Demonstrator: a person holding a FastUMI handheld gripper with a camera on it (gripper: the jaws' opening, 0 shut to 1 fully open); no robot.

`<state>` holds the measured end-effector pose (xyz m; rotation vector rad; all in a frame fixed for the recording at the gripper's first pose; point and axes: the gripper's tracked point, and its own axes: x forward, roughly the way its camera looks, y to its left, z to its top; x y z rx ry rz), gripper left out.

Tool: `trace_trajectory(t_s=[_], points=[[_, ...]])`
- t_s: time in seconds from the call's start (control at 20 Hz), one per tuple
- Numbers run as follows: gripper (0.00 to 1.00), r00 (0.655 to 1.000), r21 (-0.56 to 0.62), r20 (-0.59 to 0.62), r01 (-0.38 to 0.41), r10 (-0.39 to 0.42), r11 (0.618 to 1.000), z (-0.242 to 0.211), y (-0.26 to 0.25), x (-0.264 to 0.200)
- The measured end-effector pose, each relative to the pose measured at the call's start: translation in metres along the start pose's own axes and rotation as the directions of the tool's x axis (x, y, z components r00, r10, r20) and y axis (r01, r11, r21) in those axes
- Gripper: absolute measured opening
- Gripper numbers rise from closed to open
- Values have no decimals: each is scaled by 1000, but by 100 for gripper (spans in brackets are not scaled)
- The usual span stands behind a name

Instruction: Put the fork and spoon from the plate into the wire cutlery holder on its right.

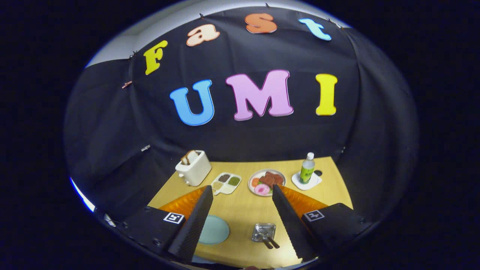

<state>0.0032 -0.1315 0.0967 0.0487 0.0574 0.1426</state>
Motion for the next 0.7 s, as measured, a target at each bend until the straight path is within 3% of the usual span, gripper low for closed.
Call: trace_trajectory(t_s=[0.15, 0.3, 0.7], points=[[99, 991, -45, 118, 76, -70, 996, 11, -2, -13], [99, 981, -41, 179, 87, -79, 995, 6, 2, -24], [99, 984, -81, 164, 85, -71, 993, -38, 7, -33]])
